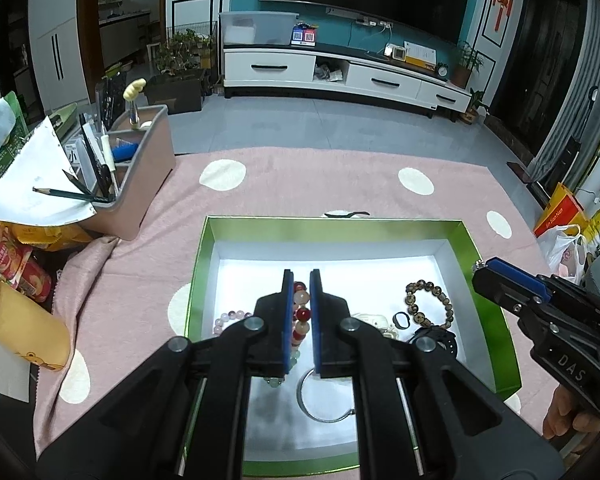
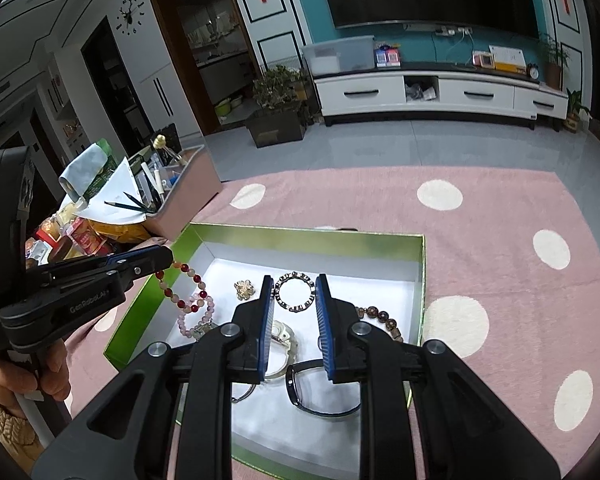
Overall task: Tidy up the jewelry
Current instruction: 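Carry the red-and-cream bracelet with the left tool while the right tool carries the ring over the box, then lower the bracelet and silver ring into the box while both tools open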
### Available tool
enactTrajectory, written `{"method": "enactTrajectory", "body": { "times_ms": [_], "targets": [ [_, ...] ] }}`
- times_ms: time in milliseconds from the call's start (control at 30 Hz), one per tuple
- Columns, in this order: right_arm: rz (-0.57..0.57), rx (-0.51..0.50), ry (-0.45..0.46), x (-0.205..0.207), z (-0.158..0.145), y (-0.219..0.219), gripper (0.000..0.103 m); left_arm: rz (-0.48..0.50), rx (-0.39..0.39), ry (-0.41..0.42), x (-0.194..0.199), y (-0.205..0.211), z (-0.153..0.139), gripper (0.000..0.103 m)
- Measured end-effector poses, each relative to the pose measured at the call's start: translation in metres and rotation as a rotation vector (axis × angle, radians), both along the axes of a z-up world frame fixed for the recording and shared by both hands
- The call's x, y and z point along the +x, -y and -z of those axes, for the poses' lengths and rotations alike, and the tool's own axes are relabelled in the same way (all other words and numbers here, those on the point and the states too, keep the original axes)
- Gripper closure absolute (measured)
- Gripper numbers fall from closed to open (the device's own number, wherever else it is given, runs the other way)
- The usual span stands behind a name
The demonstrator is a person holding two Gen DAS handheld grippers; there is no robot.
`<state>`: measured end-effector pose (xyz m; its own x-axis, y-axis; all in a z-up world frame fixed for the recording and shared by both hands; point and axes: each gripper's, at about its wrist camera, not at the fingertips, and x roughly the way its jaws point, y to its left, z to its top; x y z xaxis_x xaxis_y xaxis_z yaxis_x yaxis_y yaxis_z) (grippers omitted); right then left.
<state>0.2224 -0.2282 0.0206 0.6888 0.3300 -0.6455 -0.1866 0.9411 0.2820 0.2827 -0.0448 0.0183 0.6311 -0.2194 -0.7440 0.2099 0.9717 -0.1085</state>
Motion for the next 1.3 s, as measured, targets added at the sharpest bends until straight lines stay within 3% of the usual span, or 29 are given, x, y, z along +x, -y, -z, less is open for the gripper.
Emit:
{"method": "enactTrajectory", "body": {
  "times_ms": [467,1300],
  "targets": [
    [0.001,0.024,-0.114,0.027,0.025,-0.004,0.082,-0.001,-0.002,-0.060,0.017,0.004,0.023,0.096],
    [-0.002,-0.014,-0.207,0.047,0.050,-0.016,0.082,-0.008,0.073,-0.105,0.031,0.008,0.045,0.096]
  ]
}}
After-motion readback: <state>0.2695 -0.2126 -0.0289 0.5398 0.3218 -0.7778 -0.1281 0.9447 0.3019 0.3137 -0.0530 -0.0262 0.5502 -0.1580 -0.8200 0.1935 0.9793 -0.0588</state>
